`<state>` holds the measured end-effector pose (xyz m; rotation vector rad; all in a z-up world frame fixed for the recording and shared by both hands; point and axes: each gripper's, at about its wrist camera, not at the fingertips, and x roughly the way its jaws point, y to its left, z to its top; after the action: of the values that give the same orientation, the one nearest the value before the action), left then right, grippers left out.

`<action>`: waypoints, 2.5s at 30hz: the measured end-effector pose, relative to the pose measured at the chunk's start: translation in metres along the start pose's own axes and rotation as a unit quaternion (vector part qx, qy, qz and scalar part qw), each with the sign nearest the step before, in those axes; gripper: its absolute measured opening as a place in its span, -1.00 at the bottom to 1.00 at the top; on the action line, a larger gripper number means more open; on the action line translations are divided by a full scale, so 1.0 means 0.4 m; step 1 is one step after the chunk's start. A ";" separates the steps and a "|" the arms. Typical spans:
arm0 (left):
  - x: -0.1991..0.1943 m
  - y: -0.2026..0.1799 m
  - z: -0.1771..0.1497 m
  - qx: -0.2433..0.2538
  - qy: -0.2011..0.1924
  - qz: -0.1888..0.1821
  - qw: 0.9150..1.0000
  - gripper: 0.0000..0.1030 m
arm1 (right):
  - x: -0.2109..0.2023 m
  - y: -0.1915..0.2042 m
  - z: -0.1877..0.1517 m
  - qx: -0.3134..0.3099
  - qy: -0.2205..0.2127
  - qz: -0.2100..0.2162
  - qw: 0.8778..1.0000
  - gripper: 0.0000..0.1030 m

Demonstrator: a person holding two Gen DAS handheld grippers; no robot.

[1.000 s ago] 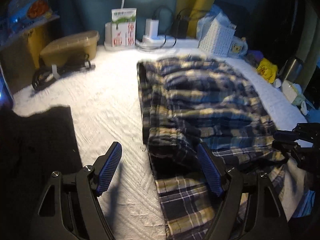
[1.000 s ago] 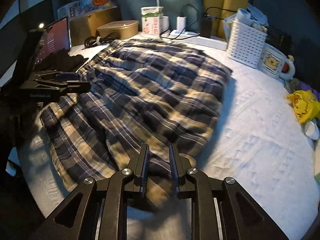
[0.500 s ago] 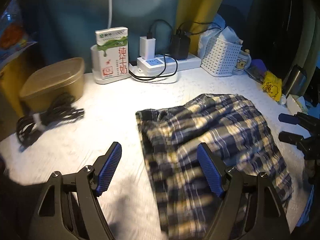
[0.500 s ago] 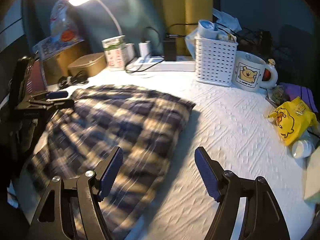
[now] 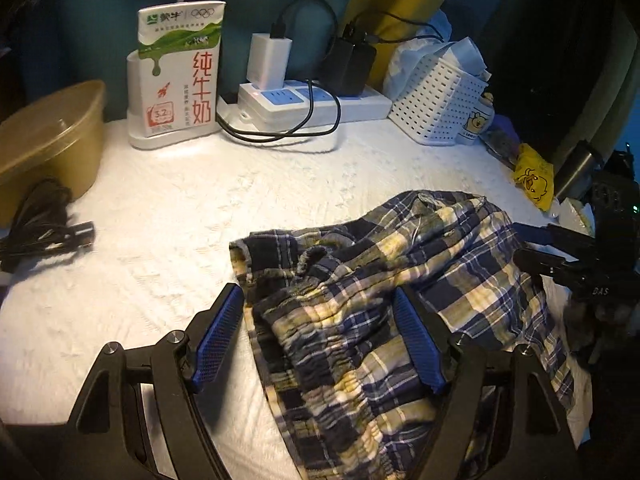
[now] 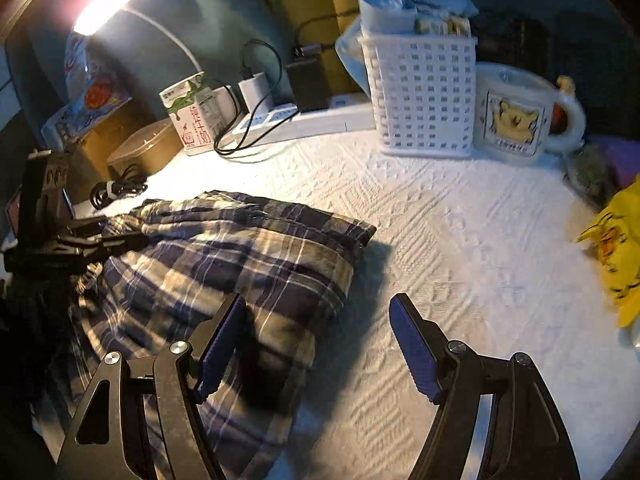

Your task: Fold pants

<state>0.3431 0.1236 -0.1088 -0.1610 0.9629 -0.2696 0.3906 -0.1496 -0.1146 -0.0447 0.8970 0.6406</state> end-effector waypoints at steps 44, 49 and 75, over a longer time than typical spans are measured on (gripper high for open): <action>-0.556 -0.231 -0.074 0.083 -0.243 0.077 0.963 -0.52 | -0.437 0.368 0.000 -0.124 -0.223 -0.008 0.967 -0.66; -0.678 -0.249 -0.102 0.094 -0.289 0.097 0.948 -0.52 | -0.518 0.433 -0.020 -0.145 -0.259 -0.005 0.955 -0.66; -0.944 -0.124 -0.345 0.069 -0.300 0.223 0.925 -0.52 | -0.539 0.774 -0.147 -0.214 -0.273 0.094 0.933 -0.66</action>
<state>0.0169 0.1861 0.1233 0.1064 0.3477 0.1351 0.0854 -0.0229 0.0764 -0.1642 0.2134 0.9605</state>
